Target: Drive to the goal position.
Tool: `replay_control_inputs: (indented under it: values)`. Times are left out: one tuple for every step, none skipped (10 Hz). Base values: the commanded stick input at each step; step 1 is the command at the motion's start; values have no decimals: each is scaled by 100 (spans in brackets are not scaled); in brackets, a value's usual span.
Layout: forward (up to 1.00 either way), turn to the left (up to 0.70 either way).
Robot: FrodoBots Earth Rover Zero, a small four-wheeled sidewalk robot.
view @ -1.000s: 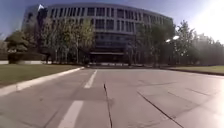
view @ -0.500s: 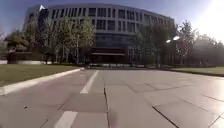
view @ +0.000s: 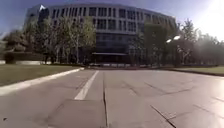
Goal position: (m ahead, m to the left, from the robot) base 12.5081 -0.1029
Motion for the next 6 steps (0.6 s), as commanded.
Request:
replay_control_inputs:
  values:
    - [70, 0]
    - [70, 0]
    - [70, 0]
    - [70, 0]
    - [70, 0]
    - [70, 0]
